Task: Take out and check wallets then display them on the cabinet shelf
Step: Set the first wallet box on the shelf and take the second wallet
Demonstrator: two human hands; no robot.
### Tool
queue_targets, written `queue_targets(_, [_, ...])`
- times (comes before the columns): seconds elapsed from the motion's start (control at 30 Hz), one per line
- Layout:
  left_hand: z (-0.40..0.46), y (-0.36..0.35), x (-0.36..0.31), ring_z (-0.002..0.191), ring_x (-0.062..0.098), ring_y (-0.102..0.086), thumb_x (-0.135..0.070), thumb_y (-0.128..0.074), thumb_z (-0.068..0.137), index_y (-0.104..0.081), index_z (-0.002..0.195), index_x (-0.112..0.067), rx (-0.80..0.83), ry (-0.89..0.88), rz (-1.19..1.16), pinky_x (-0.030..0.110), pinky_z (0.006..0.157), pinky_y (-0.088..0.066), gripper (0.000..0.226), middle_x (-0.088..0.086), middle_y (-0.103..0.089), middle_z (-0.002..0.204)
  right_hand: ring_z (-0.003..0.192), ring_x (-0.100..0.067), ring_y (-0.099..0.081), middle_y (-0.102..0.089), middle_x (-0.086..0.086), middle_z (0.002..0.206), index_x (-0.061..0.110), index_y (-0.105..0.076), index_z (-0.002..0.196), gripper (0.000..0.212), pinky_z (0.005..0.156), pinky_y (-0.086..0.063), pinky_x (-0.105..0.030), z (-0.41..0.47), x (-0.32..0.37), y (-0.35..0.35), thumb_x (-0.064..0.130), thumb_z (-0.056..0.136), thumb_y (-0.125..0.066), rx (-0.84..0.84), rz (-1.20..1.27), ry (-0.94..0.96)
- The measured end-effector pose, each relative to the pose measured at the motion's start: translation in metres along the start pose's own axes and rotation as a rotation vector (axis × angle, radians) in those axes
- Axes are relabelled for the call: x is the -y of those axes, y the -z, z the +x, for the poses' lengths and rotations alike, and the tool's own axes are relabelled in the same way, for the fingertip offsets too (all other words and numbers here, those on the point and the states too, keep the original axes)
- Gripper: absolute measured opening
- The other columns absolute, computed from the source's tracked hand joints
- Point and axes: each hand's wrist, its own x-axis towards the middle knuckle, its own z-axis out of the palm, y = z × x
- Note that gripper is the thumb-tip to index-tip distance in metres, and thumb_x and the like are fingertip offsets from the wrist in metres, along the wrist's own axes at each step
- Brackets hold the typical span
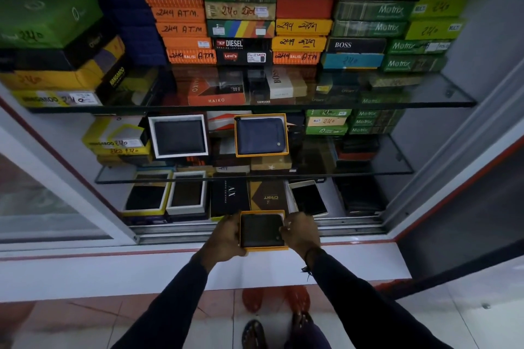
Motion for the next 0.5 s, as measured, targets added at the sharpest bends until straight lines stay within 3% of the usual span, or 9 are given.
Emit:
queue_targets(0.07, [0.001,-0.002,0.002,0.118,0.012,-0.06,-0.001,-0.095,0.058,-0.038,0.146,-0.029,-0.016,0.017,-0.02,0.009,0.075,-0.056,0.109,-0.018,-0.057,0.122,0.104,-0.028,-0.069,-0.066,-0.009,0.118,0.015,-0.068,0.118,0.036,0.088,-0.058,-0.035,-0.003,0.004,-0.007,0.028,0.085,-0.07,0.027,-0.046,0.054])
queue_targets(0.13, [0.0,-0.005,0.002,0.121,0.016,-0.059,-0.003,-0.096,0.058,-0.033,0.152,-0.024,-0.036,0.029,-0.024,0.025,0.087,-0.06,0.115,-0.006,-0.057,0.132,0.105,-0.028,-0.066,-0.06,-0.009,0.118,0.017,-0.066,0.119,0.038,0.09,-0.058,-0.036,-0.005,0.007,-0.014,0.03,0.083,-0.07,0.055,-0.033,0.046])
queue_targets(0.23, [0.0,-0.007,0.002,0.123,0.02,-0.058,-0.004,-0.097,0.055,-0.035,0.151,-0.02,-0.066,0.021,-0.019,0.044,0.1,-0.058,0.116,0.001,-0.057,0.136,0.095,-0.023,-0.071,-0.067,0.003,0.091,0.02,-0.068,0.093,0.019,0.077,-0.061,-0.033,0.0,0.015,-0.013,0.029,0.078,-0.077,0.04,0.258,-0.085])
queue_targets(0.3, [0.002,-0.006,0.004,0.124,0.025,-0.061,-0.002,-0.098,0.051,-0.043,0.145,-0.017,-0.074,0.026,-0.07,0.048,0.099,-0.058,0.11,0.003,-0.062,0.134,0.083,-0.016,-0.071,-0.065,0.01,0.082,0.024,-0.062,0.078,0.025,0.072,-0.062,-0.033,0.005,0.024,-0.007,0.024,0.071,-0.086,0.026,0.583,-0.221])
queue_targets(0.37, [0.003,-0.004,0.002,0.126,0.028,-0.061,-0.004,-0.099,0.051,-0.046,0.141,-0.017,-0.086,0.017,-0.062,0.047,0.097,-0.059,0.105,0.003,-0.062,0.133,0.085,-0.016,-0.068,-0.066,0.004,0.094,0.018,-0.06,0.082,0.035,0.079,-0.063,-0.041,0.008,0.033,-0.004,0.014,0.065,-0.09,0.019,0.807,-0.253])
queue_targets(0.43, [0.004,-0.003,-0.002,0.13,0.03,-0.056,-0.008,-0.099,0.054,-0.042,0.147,-0.014,-0.089,-0.003,-0.039,0.05,0.102,-0.056,0.109,0.007,-0.055,0.14,0.103,-0.025,-0.066,-0.065,-0.006,0.106,0.016,-0.058,0.083,0.036,0.089,-0.059,-0.049,0.007,0.04,-0.001,0.004,0.066,-0.087,0.026,0.843,-0.209])
queue_targets(0.5, [0.004,0.001,-0.003,0.131,0.033,-0.053,-0.005,-0.098,0.055,-0.04,0.151,-0.013,-0.09,-0.005,-0.116,0.05,0.103,-0.055,0.112,0.011,-0.044,0.142,0.108,-0.032,-0.065,-0.066,-0.014,0.11,0.018,-0.057,0.08,0.032,0.087,-0.059,-0.051,0.006,0.041,0.007,-0.001,0.073,-0.081,0.041,0.912,-0.247])
